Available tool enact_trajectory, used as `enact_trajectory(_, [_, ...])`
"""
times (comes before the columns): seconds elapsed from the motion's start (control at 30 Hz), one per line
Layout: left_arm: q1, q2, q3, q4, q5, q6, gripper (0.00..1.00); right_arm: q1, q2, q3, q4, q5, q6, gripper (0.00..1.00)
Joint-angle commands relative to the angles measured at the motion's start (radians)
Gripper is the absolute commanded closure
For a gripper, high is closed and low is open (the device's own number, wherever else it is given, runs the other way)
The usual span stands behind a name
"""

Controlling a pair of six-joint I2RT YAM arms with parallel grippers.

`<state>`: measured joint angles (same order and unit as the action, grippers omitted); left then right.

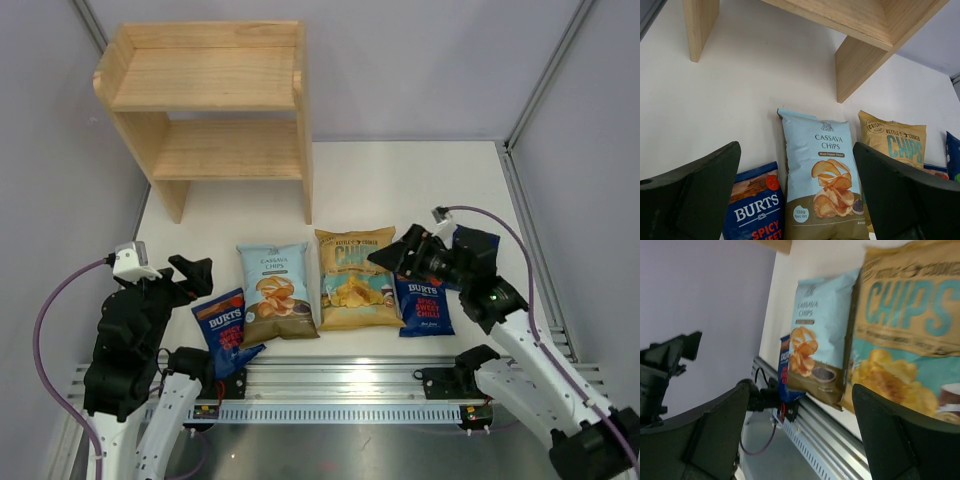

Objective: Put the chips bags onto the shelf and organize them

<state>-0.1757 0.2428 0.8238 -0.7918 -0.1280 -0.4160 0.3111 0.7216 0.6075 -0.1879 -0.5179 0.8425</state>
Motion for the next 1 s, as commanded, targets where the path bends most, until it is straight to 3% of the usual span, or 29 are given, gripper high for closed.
enact_trajectory(0.0, [0.005,0.003,-0.005,0.042,-0.012,0.003,0.01,0.222,0.076,0.053,0.177,0.149,0.027,0.09])
enact_trajectory(0.2, [0.007,0.006,-0.003,0.042,-0.018,0.003,0.01,0.564,0.33,0.077,0.258,0.503,0.058,0.16])
enact_trajectory(0.43, [0.005,0.013,-0.005,0.04,-0.019,0.0,0.01,0.764,0.603,0.147,0.305,0.633,0.073,0.2])
enact_trajectory(0.63, [0.007,0.015,-0.005,0.04,-0.021,0.002,0.01,0.85,0.7,0.186,0.252,0.752,0.093,0.2])
enact_trajectory(0.97, [0.007,0.018,-0.005,0.04,-0.019,0.002,0.01,0.867,0.795,0.153,0.312,0.737,0.112,0.18])
